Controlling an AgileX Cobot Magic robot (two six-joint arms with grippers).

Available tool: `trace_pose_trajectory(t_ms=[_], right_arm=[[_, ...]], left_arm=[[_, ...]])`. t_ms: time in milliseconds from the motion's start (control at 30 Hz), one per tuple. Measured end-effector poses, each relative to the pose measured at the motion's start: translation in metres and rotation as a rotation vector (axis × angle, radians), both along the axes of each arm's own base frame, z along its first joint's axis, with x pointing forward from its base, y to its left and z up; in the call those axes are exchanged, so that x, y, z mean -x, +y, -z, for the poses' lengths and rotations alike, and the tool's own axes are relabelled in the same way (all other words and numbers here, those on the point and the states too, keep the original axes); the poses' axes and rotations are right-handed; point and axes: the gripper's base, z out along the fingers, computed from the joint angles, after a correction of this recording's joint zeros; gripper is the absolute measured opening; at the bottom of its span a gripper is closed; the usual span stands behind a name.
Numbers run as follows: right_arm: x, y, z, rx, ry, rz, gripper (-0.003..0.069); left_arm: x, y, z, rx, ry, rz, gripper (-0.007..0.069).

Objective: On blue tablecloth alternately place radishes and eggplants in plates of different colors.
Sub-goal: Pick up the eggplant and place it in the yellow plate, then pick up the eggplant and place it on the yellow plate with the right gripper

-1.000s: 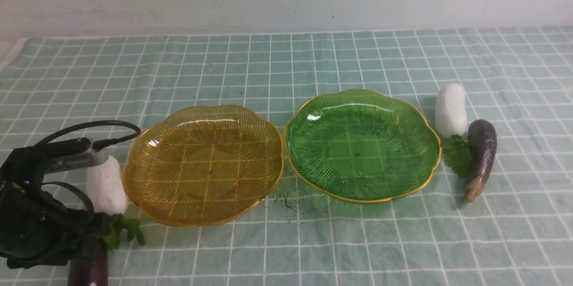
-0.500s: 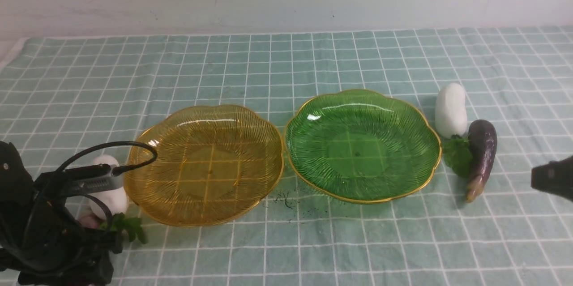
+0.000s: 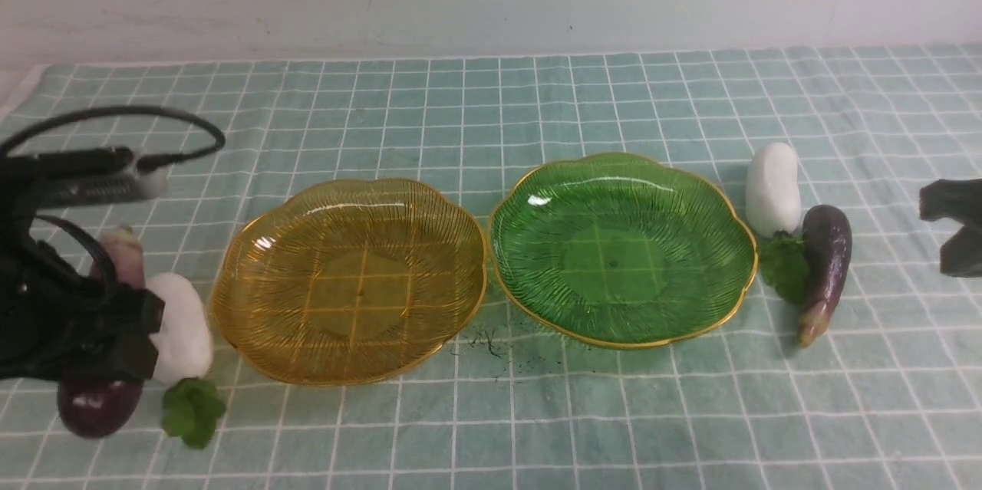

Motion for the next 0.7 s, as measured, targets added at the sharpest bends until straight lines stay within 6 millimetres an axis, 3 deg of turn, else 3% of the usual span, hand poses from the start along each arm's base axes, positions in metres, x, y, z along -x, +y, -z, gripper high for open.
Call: trace_pose_trajectory(t_ms=[133, 233, 467, 600, 700], right_arm=[[-0.018, -0.001, 0.019, -0.017, 0.062, 0.003, 0.0018], [-0.038, -0.002, 0.034, -0.023, 0.06, 0.009, 0.0095], [-0.078, -0.001, 0.075, -0.08, 0.11, 0.013, 0.0409], [-0.088, 0.004, 0.095, -0.091, 0.129, -0.025, 0.0504], [-0.093, 0.007, 0.111, -0.105, 0.149, -0.028, 0.0526]], left_arm=[[-0.004, -0.014, -0.014, 0.007, -0.051, 0.057, 0.0384], [-0.011, -0.026, -0.011, 0.008, -0.081, 0.101, 0.0384], [-0.057, -0.068, 0.017, 0.034, -0.085, 0.199, 0.0384], [-0.084, -0.08, 0.037, 0.049, -0.052, 0.203, 0.0384], [-0.102, -0.085, 0.057, 0.044, -0.012, 0.2, 0.0384]])
